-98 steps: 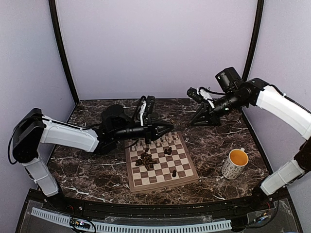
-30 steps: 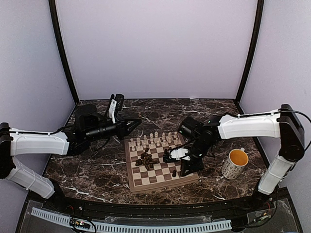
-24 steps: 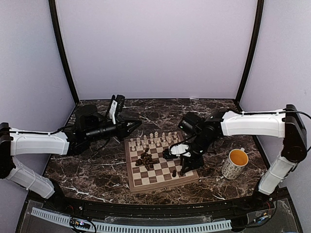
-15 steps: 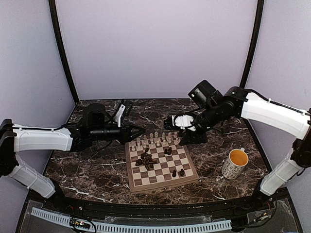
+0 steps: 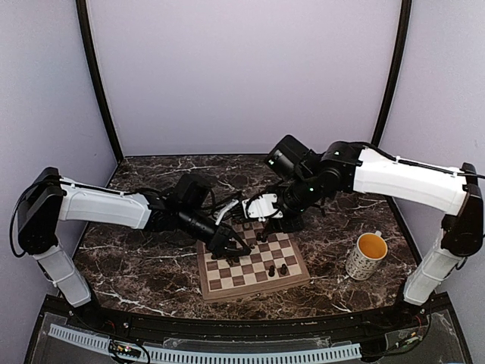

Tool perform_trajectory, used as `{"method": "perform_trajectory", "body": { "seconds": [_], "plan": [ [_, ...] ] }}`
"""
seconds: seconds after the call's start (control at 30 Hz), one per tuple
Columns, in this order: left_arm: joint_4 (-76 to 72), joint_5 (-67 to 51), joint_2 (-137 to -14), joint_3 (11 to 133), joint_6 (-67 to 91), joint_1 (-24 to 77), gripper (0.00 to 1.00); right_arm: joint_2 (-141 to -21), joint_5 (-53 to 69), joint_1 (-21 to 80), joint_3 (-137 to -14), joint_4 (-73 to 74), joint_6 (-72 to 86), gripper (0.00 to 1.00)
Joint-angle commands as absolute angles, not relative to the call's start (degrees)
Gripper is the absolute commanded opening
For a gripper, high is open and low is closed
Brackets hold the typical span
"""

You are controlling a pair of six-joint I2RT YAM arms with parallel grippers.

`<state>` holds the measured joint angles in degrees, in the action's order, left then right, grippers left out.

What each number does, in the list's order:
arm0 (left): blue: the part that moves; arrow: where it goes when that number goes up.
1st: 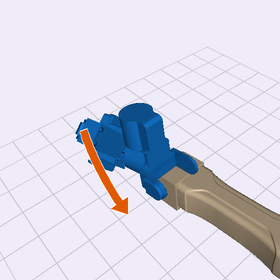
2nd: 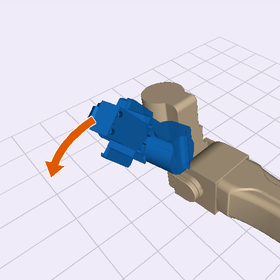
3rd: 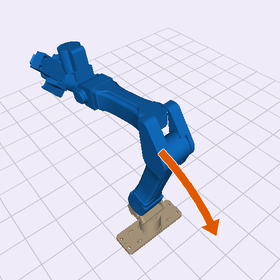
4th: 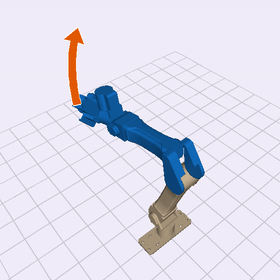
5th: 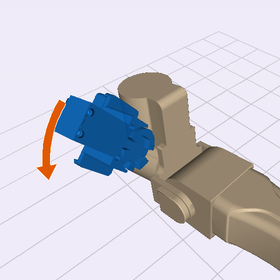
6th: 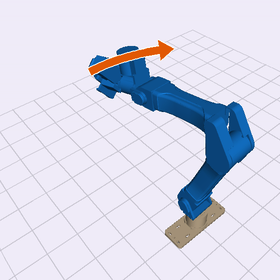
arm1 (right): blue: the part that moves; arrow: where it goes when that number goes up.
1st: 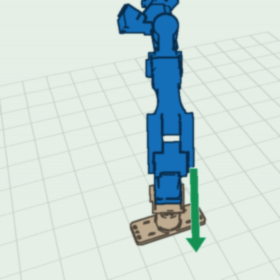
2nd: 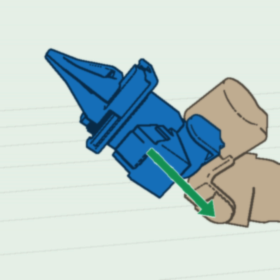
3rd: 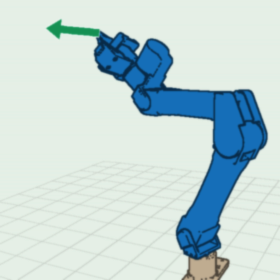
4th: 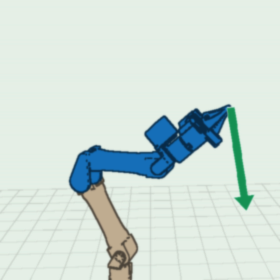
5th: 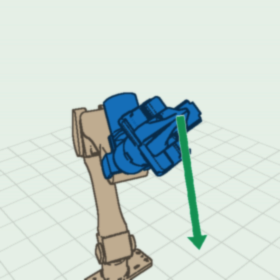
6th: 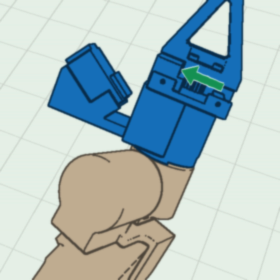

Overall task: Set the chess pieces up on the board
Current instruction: Pass from the left arm to the right

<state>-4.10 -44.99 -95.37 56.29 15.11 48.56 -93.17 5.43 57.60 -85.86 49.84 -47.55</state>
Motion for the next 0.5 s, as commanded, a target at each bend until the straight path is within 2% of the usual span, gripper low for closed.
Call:
{"method": "perform_trajectory", "body": {
  "seconds": [0.0, 0.47],
  "plan": [
    [-4.4, -52.5, -95.0, 57.8, 18.0, 48.6, 0.09, -93.6, 3.6, 60.6, -86.9, 49.9, -48.8, 0.38],
    [-13.2, -58.3, -94.6, 57.0, 25.6, 48.5, 0.10, -94.0, 2.3, 65.0, -83.4, 49.1, -48.5, 0.42]
  ]
}}
